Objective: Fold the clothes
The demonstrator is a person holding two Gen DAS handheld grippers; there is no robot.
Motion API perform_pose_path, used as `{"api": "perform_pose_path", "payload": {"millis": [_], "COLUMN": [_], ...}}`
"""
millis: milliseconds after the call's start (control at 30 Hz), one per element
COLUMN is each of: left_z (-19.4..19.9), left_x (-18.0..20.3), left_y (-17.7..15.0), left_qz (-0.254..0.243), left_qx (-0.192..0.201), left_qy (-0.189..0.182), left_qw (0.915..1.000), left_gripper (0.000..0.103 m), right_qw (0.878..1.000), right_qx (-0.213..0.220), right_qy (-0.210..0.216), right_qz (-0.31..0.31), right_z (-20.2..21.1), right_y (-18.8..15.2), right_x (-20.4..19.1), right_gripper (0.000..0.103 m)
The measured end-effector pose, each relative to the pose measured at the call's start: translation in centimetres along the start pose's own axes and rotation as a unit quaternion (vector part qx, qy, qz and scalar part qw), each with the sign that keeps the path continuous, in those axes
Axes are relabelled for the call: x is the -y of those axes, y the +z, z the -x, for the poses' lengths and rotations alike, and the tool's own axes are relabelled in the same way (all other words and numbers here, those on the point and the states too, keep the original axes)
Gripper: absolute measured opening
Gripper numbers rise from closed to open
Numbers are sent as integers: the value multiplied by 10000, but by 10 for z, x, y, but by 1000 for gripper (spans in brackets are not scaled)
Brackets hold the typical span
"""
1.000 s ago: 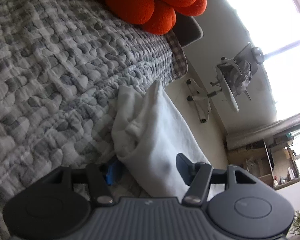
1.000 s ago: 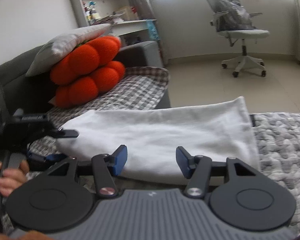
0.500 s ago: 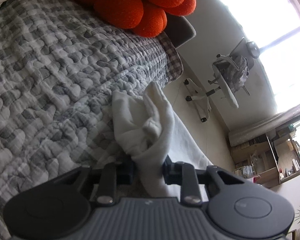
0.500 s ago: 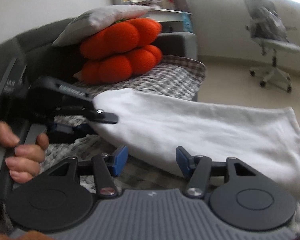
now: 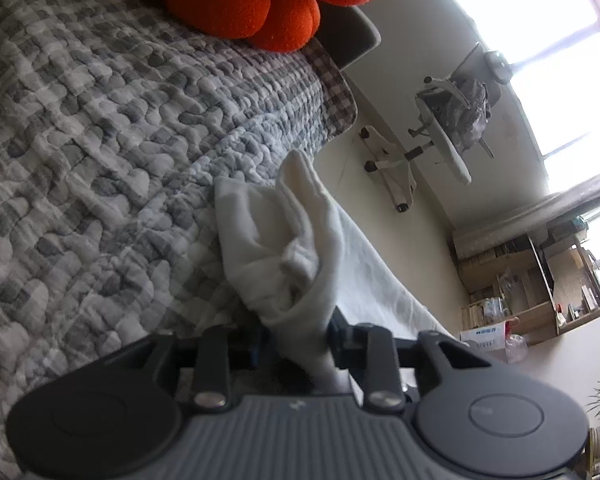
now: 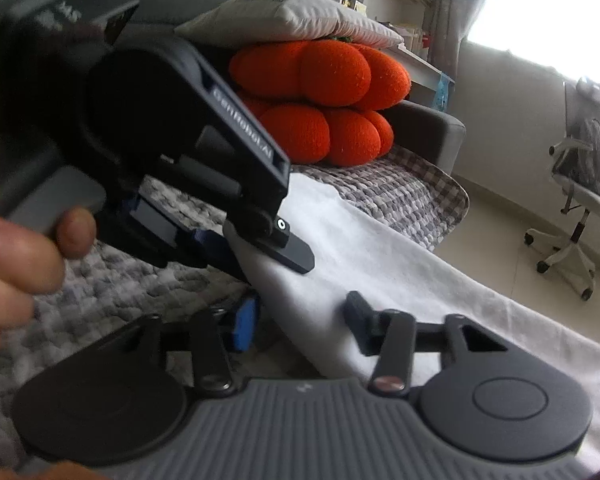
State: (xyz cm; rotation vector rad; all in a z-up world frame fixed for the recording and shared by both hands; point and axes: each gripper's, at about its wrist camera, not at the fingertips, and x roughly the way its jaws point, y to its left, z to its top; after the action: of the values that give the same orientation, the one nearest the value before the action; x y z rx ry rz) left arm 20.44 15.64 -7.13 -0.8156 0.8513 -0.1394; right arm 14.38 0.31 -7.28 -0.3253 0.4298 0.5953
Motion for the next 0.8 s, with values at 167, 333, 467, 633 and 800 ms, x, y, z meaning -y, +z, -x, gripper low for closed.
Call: {"api": "perform_pose_path", "payload": {"millis": [167, 333, 467, 633, 800], "left_z": [7, 8, -3, -20, -21], "left_x": [-6, -17, -22, -26, -23], "left_y": [4, 13, 20, 29, 28], "left_qz": [85, 464, 778, 1072, 921], "left_qx": [192, 214, 109, 99, 333], "left_qy": [-74, -530, -829, -792, -589], "left_qw": [9998, 9973, 9935, 9910, 9934], "left_gripper": [63, 70, 70, 66, 34], "right_qw": [9999, 9993, 9987, 9984, 9976], "right_qx": [89, 168, 226, 222, 131], "right_qy": [-57, -17, 24, 98, 201], "right_qz": [-104, -323, -459, -505, -651], "right_z": [2, 6, 9, 10, 5], "right_y": [1, 7, 9, 7, 5], "right_x": [4, 12, 15, 16, 18], "right_gripper": [18, 16, 16, 16, 20]}}
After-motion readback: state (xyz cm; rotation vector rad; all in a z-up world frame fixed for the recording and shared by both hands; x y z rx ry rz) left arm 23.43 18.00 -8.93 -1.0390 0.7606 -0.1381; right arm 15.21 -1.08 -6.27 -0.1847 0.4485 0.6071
